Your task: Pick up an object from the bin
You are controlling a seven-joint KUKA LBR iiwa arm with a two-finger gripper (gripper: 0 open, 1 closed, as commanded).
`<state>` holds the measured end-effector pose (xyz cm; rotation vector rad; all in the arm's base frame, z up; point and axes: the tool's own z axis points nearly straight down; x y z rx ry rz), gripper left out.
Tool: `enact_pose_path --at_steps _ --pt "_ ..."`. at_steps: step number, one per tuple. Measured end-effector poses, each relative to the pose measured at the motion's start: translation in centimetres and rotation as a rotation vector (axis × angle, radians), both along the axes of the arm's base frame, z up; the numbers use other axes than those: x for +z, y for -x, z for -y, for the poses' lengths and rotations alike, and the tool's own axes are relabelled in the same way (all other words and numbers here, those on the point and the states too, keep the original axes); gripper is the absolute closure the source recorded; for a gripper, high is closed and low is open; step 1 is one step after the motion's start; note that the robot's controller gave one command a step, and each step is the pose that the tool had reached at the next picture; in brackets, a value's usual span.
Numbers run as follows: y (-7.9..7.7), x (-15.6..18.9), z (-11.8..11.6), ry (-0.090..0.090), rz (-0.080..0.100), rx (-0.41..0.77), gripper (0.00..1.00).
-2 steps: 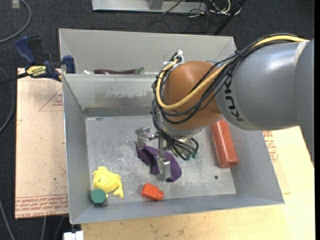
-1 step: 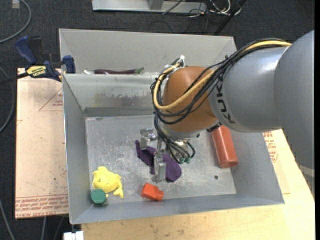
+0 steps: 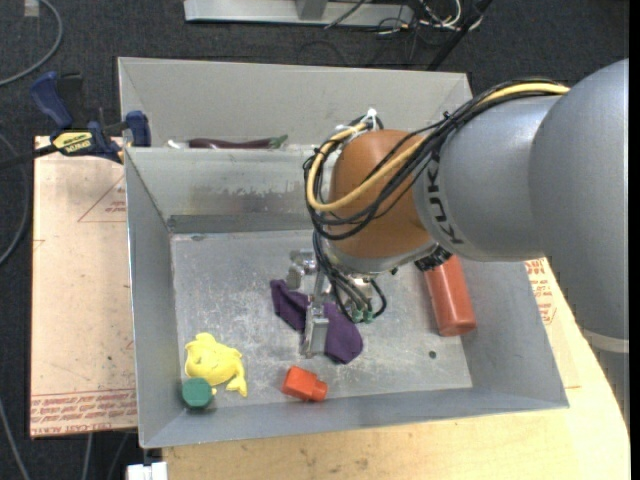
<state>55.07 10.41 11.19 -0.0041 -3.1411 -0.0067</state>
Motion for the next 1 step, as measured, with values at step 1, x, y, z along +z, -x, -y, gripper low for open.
enact_pose_path --at_steps 1 --pt "-4.53 -4.15 5.90 0.000 0.004 0.303 1.00"
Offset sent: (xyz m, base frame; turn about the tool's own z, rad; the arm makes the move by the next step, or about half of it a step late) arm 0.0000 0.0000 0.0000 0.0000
